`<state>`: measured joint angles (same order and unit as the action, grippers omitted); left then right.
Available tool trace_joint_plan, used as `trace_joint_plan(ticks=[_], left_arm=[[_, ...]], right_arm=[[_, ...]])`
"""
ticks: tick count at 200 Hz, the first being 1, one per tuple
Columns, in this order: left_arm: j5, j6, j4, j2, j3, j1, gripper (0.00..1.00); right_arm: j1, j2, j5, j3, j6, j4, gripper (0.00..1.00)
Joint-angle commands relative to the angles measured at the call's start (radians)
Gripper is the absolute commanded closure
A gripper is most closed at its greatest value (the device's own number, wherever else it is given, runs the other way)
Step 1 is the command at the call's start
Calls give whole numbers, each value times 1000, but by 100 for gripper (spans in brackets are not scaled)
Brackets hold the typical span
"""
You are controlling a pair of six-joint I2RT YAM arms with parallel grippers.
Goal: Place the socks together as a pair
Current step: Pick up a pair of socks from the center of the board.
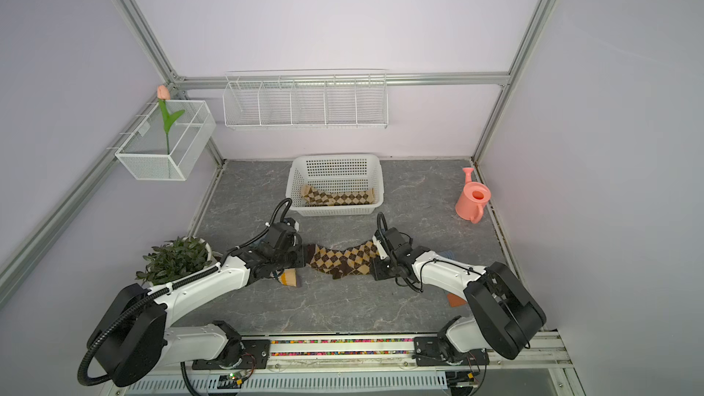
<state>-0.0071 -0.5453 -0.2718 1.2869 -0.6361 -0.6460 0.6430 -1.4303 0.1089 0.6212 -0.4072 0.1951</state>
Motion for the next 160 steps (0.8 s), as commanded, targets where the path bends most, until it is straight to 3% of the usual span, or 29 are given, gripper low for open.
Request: trace_joint_plan(ticks=[1, 45, 119, 160], left_arm=[[-5, 3, 5, 10, -16, 4, 100], [-9, 3, 8, 13, -13, 5, 100], [-72, 44, 2, -107, 23, 5, 100], [4, 80, 43, -79, 24, 4, 100]], right_arm=[[4, -38, -31, -6, 2, 35, 66], [5, -18, -106, -2, 8, 64, 93], [-81, 86, -204, 61, 86, 204, 93], [-99, 49, -168, 106, 122, 218, 93]])
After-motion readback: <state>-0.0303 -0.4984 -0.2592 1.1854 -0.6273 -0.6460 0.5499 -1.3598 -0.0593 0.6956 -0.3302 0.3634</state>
